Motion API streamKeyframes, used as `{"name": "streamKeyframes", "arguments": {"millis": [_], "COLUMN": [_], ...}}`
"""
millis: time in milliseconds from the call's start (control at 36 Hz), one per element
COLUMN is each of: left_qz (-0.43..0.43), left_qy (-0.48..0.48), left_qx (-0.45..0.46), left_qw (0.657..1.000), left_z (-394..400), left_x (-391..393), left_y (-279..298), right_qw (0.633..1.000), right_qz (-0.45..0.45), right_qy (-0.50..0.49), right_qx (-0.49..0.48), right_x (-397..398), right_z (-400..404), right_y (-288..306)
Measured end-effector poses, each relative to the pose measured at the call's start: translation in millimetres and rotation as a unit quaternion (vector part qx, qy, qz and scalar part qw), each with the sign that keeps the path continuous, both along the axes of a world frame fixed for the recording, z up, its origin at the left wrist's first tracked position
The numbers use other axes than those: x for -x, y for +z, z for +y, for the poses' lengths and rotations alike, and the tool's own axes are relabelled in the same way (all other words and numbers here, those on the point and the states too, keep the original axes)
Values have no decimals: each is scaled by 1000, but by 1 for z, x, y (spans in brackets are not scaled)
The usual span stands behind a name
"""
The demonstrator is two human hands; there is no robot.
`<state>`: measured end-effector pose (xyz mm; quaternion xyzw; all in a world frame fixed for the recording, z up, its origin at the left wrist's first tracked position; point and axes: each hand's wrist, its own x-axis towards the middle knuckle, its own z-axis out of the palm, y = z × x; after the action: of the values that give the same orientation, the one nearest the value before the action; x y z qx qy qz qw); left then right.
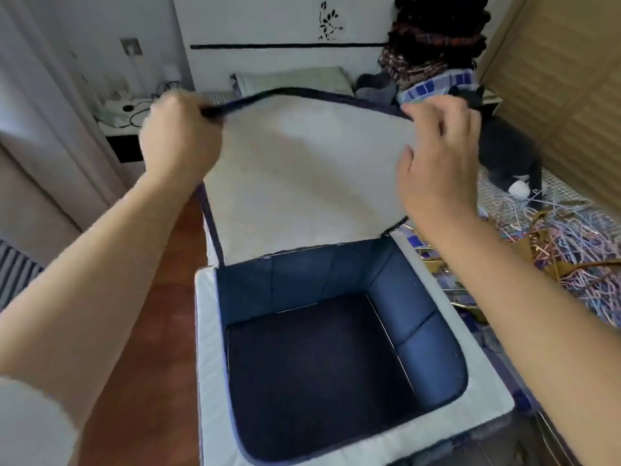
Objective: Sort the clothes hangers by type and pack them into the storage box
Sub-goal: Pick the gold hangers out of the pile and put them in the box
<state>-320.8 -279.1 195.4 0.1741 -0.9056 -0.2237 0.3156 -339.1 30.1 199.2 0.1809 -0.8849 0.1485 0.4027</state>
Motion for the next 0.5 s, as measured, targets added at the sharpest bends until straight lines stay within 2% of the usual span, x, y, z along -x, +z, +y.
{"name": "streamKeyframes", "arguments": {"millis": [28, 83, 111, 139, 194, 250, 306, 361, 389, 500], "left_qz": [4, -38, -57, -63, -60, -97, -189, -285, -313, -368], "left_qy": [67, 168, 173, 144, -10, -208, -319, -335, -327, -253], "left_qx": [-49, -148, -135, -69, 72, 137, 199, 275, 300, 309], "left_qw": [997, 974, 974, 985, 996, 964, 907, 855, 840, 840], "left_z": [-11, -20, -18, -10, 17, 51, 75, 89, 91, 83], "left_x": [26, 58, 63, 63, 49, 21, -9, -25, -31, -35], "left_y": [10, 10, 6, 0, -29, -74, -128, -176, -195, -230], "right_qw": [999, 997, 993, 986, 960, 923, 886, 849, 837, 823], "right_qz": [-11, -55, -90, -141, -253, -352, -428, -493, -512, -529], "right_qy": [-27, -18, 5, 26, 40, 17, -13, -41, -49, -48], "right_qx": [-15, -54, -71, -85, -116, -155, -180, -188, -188, -200], "right_x": [5, 8, 5, 1, -9, -18, -26, -34, -37, -46], "right_z": [-2, -3, -1, 2, 12, 29, 47, 65, 72, 82], "right_y": [-3, -20, -32, -44, -73, -103, -127, -142, -148, -161]}}
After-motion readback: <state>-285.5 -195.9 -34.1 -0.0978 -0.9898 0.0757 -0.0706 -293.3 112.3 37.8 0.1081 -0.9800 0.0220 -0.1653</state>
